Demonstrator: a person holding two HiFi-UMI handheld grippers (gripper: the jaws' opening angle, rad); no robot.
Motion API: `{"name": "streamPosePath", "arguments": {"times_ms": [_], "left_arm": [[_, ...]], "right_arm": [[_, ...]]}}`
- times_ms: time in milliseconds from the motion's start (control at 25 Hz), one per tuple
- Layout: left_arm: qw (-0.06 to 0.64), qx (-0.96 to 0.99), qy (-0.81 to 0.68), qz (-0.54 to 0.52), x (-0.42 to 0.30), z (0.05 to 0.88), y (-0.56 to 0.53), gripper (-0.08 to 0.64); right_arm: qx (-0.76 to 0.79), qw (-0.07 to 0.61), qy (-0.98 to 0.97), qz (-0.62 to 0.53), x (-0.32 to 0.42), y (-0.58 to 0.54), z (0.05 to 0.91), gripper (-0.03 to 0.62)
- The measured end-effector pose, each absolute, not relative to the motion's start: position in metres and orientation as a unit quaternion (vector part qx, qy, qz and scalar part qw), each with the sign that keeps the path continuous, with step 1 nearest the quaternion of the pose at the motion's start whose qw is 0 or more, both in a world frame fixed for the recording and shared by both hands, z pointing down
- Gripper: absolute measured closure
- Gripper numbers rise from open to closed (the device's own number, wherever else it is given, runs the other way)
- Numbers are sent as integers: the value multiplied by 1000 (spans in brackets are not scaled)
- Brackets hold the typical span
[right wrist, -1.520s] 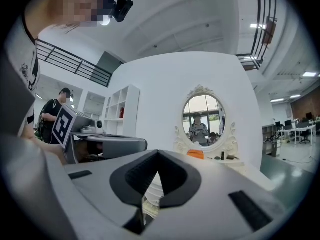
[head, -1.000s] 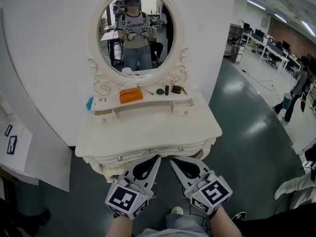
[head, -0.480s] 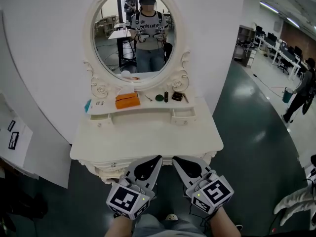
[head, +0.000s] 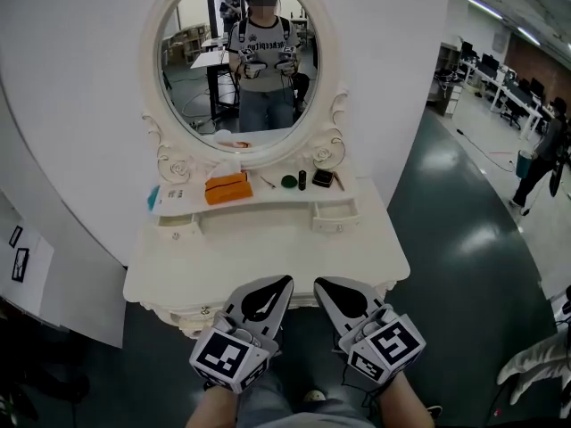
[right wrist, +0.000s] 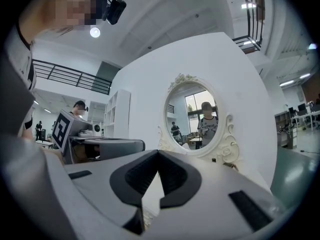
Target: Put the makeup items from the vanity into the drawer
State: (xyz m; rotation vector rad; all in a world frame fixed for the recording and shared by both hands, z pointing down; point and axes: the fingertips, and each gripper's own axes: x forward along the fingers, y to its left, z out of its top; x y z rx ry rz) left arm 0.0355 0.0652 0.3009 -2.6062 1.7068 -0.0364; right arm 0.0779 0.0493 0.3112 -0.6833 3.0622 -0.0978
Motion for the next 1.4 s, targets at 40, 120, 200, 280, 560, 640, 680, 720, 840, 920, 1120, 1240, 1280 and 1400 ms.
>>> {"name": "streamPosePath", "arguments": {"times_ms": [40,120,200,280,560,640,680,720,840,920,1120,1240,1280,1400], "left_arm": [[14,-839,543,-13,30,301,60,534],[15,-845,534,-17,18,303,48,534],[17,-851,525,-19,5,302,36,535],[19,-855,517,-21,-10,301,24,534],[17,-874,485,-29,-54,303,-17,534],[15,-881,472,-26,-60,304,-27,534],[13,-885,465,-26,-62,305,-31,535],[9,-888,458,-26,-64,306,-35,535],[0,-898,440,-24,-70,308,-45,535],[3,-903,428,-22,-74,311,-52,534],[-1,-914,405,-24,-82,315,-64,535],[-4,-922,388,-22,-84,319,-69,535],[-4,-923,383,-21,-84,320,-70,535],[-6,-927,375,-22,-88,321,-74,535]], "right_arm": [[-222,1,974,-31,72,44,311,566],[-232,2,972,-32,59,32,312,566],[-240,4,970,-36,44,21,312,566],[-248,6,968,-38,29,9,311,566],[-283,4,958,-43,-14,-25,314,566],[-298,2,953,-47,-20,-33,316,566],[-305,1,951,-48,-22,-37,317,566],[-313,-1,949,-50,-24,-41,318,566],[-333,-4,941,-53,-29,-51,321,566],[-345,-6,937,-55,-33,-55,323,566],[-370,-9,927,-60,-40,-64,330,566],[-386,-10,920,-65,-43,-67,334,566],[-390,-10,918,-66,-43,-68,335,566],[-402,-12,913,-69,-45,-70,337,566]]}}
